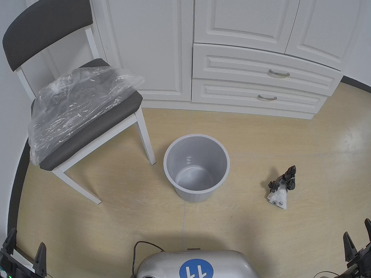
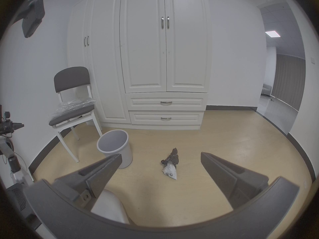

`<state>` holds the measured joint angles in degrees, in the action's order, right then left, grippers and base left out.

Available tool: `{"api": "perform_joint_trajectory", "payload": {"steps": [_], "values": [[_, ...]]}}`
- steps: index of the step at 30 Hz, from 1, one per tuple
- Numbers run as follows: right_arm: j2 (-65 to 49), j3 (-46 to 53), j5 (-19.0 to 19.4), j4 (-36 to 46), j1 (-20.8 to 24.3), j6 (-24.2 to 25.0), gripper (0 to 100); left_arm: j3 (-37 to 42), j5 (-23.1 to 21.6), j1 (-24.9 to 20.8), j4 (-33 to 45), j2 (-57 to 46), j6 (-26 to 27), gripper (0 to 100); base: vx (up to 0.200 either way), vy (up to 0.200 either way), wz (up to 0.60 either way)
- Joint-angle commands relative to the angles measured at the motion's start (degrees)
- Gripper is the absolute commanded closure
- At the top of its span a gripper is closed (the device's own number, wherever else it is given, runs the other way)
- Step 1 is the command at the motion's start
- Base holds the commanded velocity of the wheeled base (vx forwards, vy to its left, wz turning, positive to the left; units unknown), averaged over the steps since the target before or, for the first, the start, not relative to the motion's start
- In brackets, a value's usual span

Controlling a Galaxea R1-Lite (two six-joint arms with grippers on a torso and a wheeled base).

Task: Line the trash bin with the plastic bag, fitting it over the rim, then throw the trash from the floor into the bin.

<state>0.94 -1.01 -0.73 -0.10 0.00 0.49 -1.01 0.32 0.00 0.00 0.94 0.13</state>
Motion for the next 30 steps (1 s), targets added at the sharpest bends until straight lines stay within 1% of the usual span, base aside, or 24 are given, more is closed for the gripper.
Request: {"api": "perform_joint_trajectory", "payload": {"steps": [1, 12, 13, 19, 27, 30], "values": [[-0.9, 0.9, 0.2, 0.1, 0.0, 0.0, 0, 1.0, 0.0, 0.0, 0.0, -0.9, 0.0, 0, 0.000, 0.000, 0.00], [-0.9, 1.0, 0.5, 0.2, 0.0, -0.2, 0, 1.0, 0.0, 0.0, 0.0, -0.9, 0.0, 0, 0.000, 0.000, 0.00], [-0.9, 1.0, 0.5, 0.2, 0.0, -0.2, 0, 1.0, -0.1, 0.0, 0.1, -0.9, 0.7, 0, 0.000, 0.000, 0.00], [-0.9, 1.0, 0.5, 0.2, 0.0, -0.2, 0, 1.0, 0.1, 0.0, 0.1, -0.9, 0.1, 0, 0.000, 0.000, 0.00], [-0.9, 1.0, 0.5, 0.2, 0.0, -0.2, 0, 1.0, -0.3, 0.0, 0.1, -0.9, 1.0, 0, 0.000, 0.000, 0.00], [-0.9, 1.0, 0.5, 0.2, 0.0, -0.2, 0, 1.0, -0.1, 0.0, 0.1, -0.9, 0.3, 0, 0.000, 0.000, 0.00]]}}
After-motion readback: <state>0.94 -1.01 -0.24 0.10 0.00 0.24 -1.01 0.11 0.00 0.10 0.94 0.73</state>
